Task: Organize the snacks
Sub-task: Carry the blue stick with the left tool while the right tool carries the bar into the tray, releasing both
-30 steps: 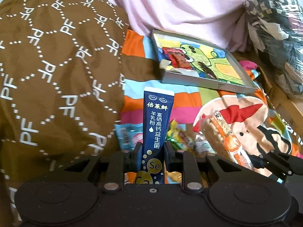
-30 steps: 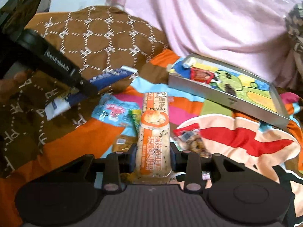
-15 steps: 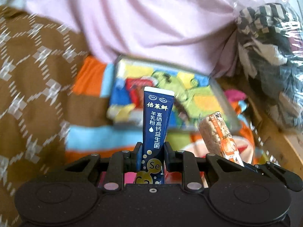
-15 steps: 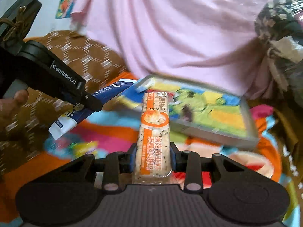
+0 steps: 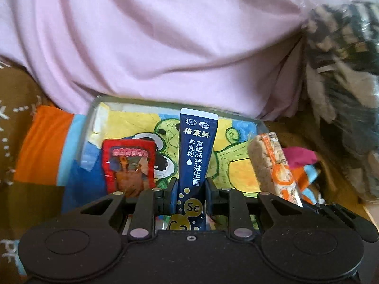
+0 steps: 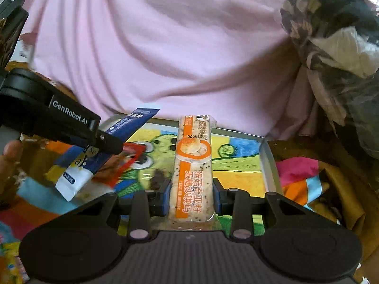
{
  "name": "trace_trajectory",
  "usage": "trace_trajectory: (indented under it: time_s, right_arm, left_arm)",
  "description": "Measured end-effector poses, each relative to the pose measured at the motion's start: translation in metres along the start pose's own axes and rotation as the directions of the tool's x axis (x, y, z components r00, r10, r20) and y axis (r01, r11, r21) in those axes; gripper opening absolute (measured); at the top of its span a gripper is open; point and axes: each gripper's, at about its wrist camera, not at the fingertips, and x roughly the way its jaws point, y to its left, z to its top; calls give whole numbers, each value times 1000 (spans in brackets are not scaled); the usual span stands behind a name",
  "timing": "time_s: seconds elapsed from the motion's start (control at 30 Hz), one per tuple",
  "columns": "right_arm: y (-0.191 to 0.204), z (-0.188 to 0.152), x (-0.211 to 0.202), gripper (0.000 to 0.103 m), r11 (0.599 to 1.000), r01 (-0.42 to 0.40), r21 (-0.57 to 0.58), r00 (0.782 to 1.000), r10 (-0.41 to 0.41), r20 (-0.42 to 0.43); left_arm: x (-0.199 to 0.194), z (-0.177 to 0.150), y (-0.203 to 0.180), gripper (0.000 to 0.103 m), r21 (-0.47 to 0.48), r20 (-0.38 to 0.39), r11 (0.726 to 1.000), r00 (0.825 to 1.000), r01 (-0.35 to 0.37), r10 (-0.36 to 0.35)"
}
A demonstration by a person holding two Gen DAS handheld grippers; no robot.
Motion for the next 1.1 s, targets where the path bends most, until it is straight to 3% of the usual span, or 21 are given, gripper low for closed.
trace_trajectory:
  time_s: [0.33,0.57,0.63,0.7,0.83,1.03,1.1]
  right_arm:
    - [-14,-20,50,38,997,7,76,994,1,-109]
    - [-17,-26,51,40,993,13,119,994,0,-109]
    - [-21,-24,52,46,990,6,141,995,8,-102]
    - [-23,-24,48,59,987,4,159,996,9,-84]
    - [-27,-23,35,83,983,-3,182,999,11,-42]
    - [-33,-20,0,102,969,9,247,998,-23,54]
    - [-35,-19,-15,103,963,3,271,995,-30,95]
  left_arm:
    - [44,-4,6,25,30,-61,999,998,-27,29]
    - [54,-13,4,29,54,-77,997,995,-53,57]
    - [53,-15,4,32,57,-71,996,995,-72,76]
    - [50,-15,4,48,57,-64,995,994,-85,88]
    - [37,-13,2,67,52,-28,994,994,-100,102]
    - [0,-15,-4,87,58,66,992,992,-108,104]
    - [-15,-16,-6,95,61,100,992,989,-112,106]
